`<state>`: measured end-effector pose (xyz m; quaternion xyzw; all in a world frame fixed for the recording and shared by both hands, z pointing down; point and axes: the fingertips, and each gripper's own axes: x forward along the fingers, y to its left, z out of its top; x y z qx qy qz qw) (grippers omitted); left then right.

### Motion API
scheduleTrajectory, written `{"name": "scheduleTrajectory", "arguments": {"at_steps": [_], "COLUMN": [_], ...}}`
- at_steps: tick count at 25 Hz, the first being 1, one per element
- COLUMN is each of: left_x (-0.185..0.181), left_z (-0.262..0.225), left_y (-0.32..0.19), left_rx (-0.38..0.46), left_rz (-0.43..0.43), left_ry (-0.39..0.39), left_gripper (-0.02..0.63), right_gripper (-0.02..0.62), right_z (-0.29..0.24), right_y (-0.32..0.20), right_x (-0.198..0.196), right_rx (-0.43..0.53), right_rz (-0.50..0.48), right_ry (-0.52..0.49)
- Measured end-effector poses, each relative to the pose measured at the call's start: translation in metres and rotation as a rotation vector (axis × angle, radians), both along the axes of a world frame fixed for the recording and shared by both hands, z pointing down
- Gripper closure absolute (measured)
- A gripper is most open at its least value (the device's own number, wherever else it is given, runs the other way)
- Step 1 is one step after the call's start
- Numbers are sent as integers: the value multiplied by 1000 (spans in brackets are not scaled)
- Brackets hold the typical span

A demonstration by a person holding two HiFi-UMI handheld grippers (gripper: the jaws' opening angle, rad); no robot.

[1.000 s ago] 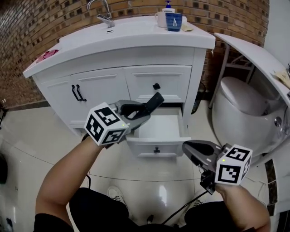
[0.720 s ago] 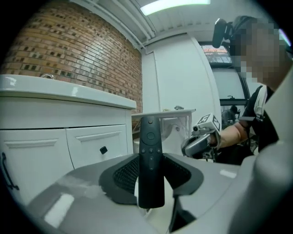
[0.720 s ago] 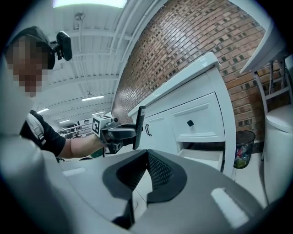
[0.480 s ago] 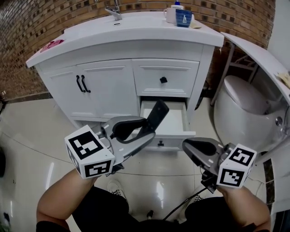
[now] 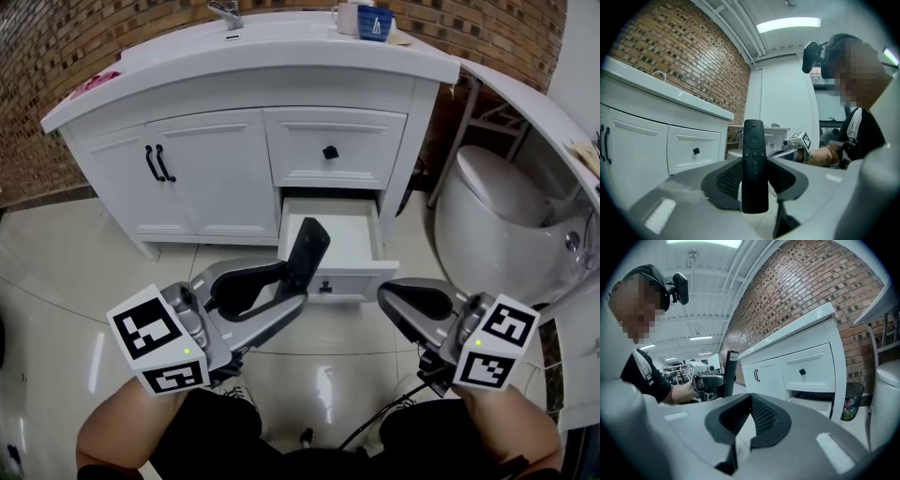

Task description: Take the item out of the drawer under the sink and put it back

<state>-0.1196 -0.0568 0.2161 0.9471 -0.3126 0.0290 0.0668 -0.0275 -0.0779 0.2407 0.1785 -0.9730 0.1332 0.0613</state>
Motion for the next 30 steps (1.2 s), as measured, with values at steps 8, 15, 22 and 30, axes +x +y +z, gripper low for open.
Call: {"name": "scheduleTrajectory", "arguments": {"at_steps": [8,15,22,30], "left_x": [-11,-11,-9,-8], "left_z": [15,15,16,20], "left_y": [-2,-2,-3,-6], "left_rx": [-40,-23,-23,10], "left_rz": [-25,-18,-23,-29], "left_ry": [-3,-19,-17,-95], "left_gripper": [439,440,439,439], "right_gripper": [588,588,588,588], "right_z": [5,6,7,5], "right_y": [-6,-7,-8,-6], "right_x": [6,4,7,3], "right_rx": [-10,-18,-23,-28], "right_rz": [11,13,15,10], "right_ry": [6,2,1,-3]}}
